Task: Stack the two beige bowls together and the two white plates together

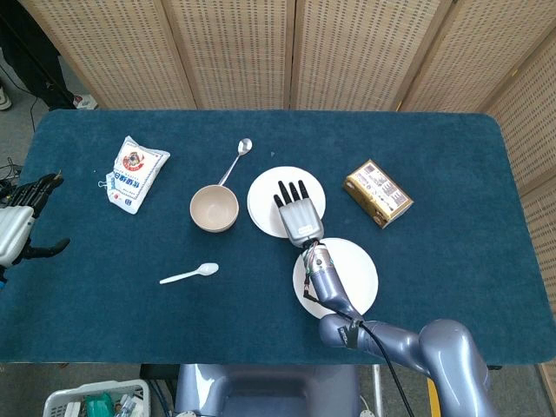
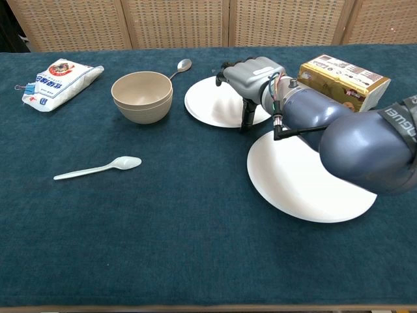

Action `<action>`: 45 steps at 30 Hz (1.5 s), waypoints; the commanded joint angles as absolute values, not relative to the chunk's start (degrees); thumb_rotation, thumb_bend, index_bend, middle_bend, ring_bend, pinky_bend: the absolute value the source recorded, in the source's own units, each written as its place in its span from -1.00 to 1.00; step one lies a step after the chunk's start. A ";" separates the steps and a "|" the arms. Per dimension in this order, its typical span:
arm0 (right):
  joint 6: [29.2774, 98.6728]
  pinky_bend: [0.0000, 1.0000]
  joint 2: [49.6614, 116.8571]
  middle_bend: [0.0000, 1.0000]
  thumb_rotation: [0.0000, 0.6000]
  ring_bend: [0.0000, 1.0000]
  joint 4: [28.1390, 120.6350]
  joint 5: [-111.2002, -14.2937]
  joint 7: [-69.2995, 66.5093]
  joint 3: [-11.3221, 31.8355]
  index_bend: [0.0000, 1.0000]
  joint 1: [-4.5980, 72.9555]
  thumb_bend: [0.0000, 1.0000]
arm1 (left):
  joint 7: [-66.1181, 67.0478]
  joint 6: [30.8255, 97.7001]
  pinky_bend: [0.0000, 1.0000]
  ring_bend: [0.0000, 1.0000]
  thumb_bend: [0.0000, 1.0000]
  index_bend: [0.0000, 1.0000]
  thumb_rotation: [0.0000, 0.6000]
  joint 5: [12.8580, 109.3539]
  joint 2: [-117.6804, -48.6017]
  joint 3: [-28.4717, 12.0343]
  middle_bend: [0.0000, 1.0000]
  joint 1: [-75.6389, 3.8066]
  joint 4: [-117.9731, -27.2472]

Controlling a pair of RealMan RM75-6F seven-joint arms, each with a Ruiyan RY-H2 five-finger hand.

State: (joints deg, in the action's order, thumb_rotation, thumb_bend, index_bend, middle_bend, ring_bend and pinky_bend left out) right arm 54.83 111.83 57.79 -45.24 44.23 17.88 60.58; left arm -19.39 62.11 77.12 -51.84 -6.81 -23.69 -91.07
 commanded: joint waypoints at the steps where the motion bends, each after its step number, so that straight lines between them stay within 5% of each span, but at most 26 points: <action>1: 54.79 -1.00 112.26 -1.00 1.00 -1.00 56.84 -46.18 43.54 17.70 -0.65 60.48 -0.82 | -19.40 62.06 -1.00 -1.00 -0.50 -1.00 1.00 77.12 -51.89 -6.86 -1.00 -23.68 -91.08; 5: 55.11 -1.00 112.85 -1.00 1.00 -1.00 55.34 -48.48 41.71 17.22 -0.54 60.22 -0.69 | -19.19 62.06 -1.00 -1.00 -0.50 -1.00 1.00 77.06 -51.91 -6.95 -1.00 -23.61 -91.12; 10: 55.08 -1.00 113.80 -1.00 1.00 -1.00 52.93 -50.24 40.20 16.93 -0.43 59.89 -0.18 | -19.14 61.91 -1.00 -1.00 -0.50 -1.00 1.00 77.06 -51.99 -7.02 -1.00 -23.61 -91.21; 13: 54.84 -1.00 114.11 -1.00 1.00 -1.00 51.88 -50.77 39.98 16.91 -0.41 59.77 -0.06 | -19.02 61.92 -1.00 -1.00 -0.50 -1.00 1.00 77.14 -51.99 -7.04 -1.00 -23.59 -91.17; 31: 56.53 -1.00 115.06 -0.92 1.00 -1.00 48.37 -56.63 34.82 17.10 0.26 58.39 -0.06 | -19.26 61.71 -1.00 -1.00 -0.50 -1.00 1.00 77.69 -52.05 -7.07 -1.00 -23.53 -91.16; 45: 67.99 -1.00 108.49 -0.84 1.00 -1.00 55.04 -69.54 26.59 14.07 0.34 53.53 -0.06 | -19.28 61.88 -1.00 -1.00 -0.50 -1.00 1.00 77.84 -52.16 -7.15 -1.00 -23.40 -91.06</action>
State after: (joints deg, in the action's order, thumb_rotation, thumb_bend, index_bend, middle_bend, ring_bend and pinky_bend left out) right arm 65.27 110.74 52.77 -66.86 28.39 15.20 55.10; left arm -19.29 61.86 77.83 -52.15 -7.15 -23.41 -91.04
